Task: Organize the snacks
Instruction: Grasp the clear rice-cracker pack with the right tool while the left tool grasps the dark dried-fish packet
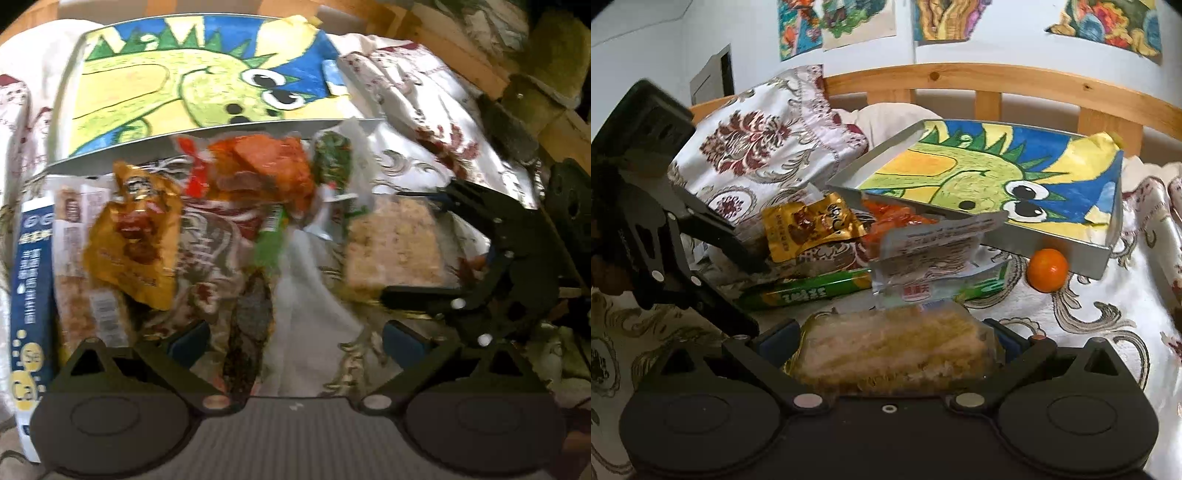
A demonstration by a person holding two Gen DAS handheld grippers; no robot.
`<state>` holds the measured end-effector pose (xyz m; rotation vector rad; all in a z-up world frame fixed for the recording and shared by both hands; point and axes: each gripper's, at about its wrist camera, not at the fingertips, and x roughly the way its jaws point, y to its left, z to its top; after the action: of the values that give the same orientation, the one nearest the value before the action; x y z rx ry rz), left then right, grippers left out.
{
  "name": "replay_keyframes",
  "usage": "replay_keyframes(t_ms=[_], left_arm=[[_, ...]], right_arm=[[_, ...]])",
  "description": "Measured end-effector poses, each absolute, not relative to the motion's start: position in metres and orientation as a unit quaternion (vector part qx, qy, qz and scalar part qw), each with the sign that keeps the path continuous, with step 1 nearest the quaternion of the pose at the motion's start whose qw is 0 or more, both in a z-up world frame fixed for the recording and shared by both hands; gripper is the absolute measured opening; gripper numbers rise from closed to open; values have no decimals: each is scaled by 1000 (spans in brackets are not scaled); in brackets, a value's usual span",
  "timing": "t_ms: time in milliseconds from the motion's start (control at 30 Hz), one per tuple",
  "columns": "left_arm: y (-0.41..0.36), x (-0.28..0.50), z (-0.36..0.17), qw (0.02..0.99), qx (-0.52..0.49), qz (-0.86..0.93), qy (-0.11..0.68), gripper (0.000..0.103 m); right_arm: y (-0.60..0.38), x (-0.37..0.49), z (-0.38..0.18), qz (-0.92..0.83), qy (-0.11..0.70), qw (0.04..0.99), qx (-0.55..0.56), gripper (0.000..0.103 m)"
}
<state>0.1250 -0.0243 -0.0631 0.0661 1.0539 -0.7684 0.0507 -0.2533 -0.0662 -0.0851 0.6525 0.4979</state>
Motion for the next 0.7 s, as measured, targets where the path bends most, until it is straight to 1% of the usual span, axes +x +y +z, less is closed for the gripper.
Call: replay_keyframes(t_ms=[100, 133, 233, 367, 433, 500, 667, 700], left_arm=[[-23, 126, -62, 790, 19, -363, 493, 97], [-21, 128, -62, 791, 16, -359, 496, 94], [-16, 132, -63, 792, 12, -353, 499, 90], [-21, 129, -65, 791, 40, -352, 499, 86], [-26, 127, -67, 794, 63, -345, 497, 77], [-28, 126, -68, 796, 70, -341, 496, 76], [-24, 131, -66, 797, 49, -330, 504, 71], [-24, 132, -66, 798, 47, -327, 505, 68]], right_arm=[[-251, 49, -66, 251, 317, 913, -46, 102], [-251, 49, -66, 253, 317, 913, -48, 102], [-249, 47, -67, 251, 317, 913, -53, 102], [-250, 49, -68, 250, 322, 912, -50, 102], [-248, 48, -69, 249, 322, 912, -54, 102], [-247, 47, -69, 249, 320, 912, -62, 102], [-244, 44, -69, 252, 315, 912, -77, 102], [-243, 44, -69, 251, 315, 912, -80, 102]])
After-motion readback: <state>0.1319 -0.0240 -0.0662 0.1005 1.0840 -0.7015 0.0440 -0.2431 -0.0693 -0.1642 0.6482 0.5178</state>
